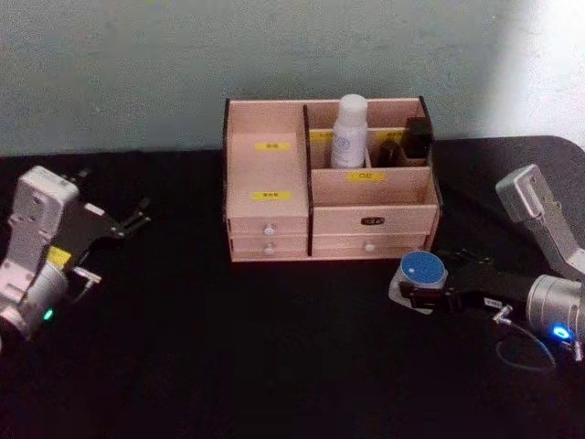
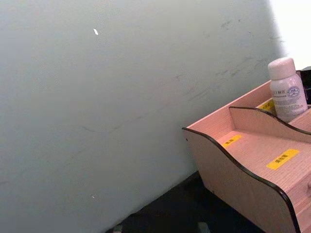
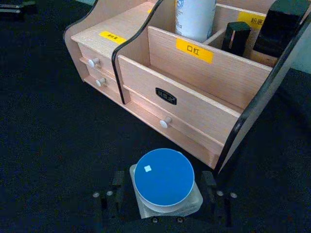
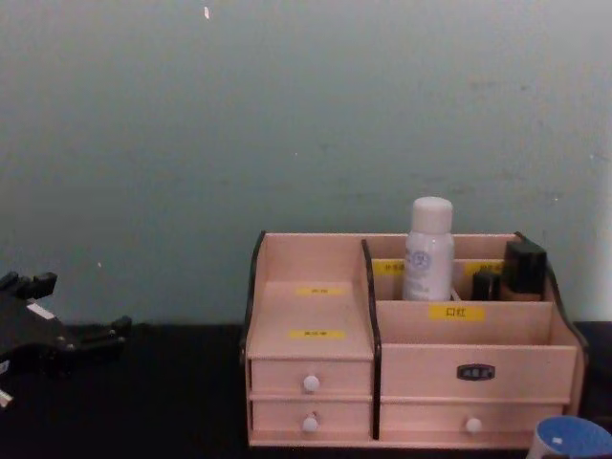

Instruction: Pick up the facial cleanser and watermelon frost from the table and place them into the tiered storage box.

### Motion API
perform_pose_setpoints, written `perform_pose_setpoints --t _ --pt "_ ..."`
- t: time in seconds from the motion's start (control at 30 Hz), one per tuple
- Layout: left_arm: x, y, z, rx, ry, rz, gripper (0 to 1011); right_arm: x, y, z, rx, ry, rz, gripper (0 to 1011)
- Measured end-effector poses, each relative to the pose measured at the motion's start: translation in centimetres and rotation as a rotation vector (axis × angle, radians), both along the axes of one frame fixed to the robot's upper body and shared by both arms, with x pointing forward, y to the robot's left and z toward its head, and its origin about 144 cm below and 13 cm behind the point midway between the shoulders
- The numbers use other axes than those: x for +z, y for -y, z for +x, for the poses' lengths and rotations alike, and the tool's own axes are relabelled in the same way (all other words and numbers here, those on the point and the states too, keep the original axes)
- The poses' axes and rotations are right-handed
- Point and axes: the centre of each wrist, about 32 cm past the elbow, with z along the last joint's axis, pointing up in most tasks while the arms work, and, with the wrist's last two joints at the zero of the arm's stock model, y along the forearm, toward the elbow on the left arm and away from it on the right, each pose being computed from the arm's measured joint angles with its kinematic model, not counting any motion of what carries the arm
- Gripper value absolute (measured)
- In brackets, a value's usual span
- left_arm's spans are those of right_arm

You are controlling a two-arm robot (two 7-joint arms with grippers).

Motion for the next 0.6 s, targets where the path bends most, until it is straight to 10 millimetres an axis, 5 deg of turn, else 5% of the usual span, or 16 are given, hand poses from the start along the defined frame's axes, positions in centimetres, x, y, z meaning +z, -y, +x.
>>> perform_pose_setpoints --t 0.6 --pt "0.00 0.00 0.00 0.000 0.000 0.000 1001 -0.09 0.07 0.03 -0.006 -0.001 -0.006 1003"
